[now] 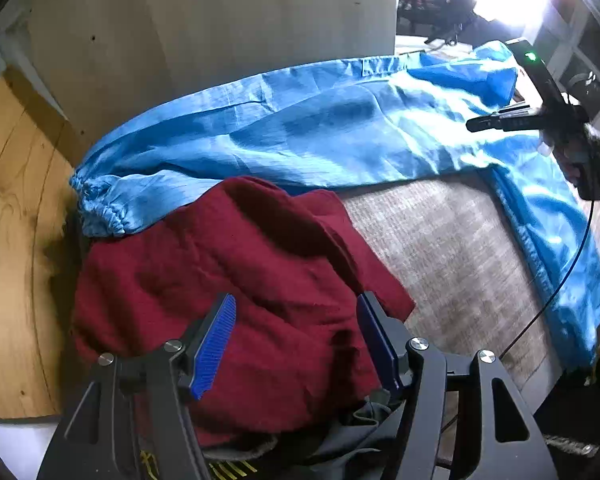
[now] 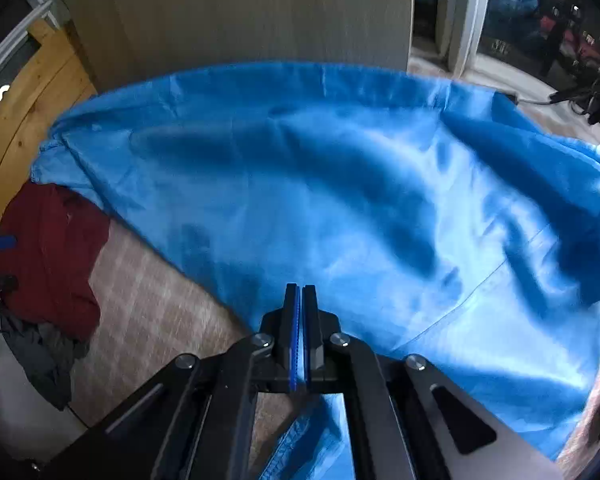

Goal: Fold clothes

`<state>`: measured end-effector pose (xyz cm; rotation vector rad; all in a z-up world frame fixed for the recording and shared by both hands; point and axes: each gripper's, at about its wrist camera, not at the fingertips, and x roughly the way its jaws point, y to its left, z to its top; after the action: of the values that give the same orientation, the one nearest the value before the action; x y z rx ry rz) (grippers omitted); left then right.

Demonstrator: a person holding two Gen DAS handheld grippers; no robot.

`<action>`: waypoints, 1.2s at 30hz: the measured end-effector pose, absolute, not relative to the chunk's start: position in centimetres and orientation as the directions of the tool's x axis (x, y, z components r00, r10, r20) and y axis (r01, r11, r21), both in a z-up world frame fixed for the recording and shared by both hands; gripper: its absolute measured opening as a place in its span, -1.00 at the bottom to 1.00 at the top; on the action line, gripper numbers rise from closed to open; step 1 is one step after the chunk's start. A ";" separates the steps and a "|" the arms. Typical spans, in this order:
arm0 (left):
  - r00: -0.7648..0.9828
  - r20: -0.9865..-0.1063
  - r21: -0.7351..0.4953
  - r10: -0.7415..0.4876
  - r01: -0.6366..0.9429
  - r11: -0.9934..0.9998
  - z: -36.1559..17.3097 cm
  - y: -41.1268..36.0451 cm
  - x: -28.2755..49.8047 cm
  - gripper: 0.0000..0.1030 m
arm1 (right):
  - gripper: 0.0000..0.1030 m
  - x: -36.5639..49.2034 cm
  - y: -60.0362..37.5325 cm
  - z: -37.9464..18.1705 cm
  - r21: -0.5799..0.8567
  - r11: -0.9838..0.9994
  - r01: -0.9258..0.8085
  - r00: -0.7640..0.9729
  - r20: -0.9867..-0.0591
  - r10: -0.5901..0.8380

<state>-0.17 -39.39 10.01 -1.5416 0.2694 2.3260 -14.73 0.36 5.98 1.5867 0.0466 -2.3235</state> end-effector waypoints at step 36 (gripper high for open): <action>-0.336 -0.919 -0.023 0.206 -0.475 -0.880 10.8 -34.2 3.1 0.45 | -0.26 -7.0 7.5 12.7 0.248 -0.933 0.261 -0.313 -0.893 -0.325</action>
<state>3.11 -34.22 10.79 -1.4903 0.3484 2.2449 -7.01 7.48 12.74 1.5748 -0.0810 -2.2866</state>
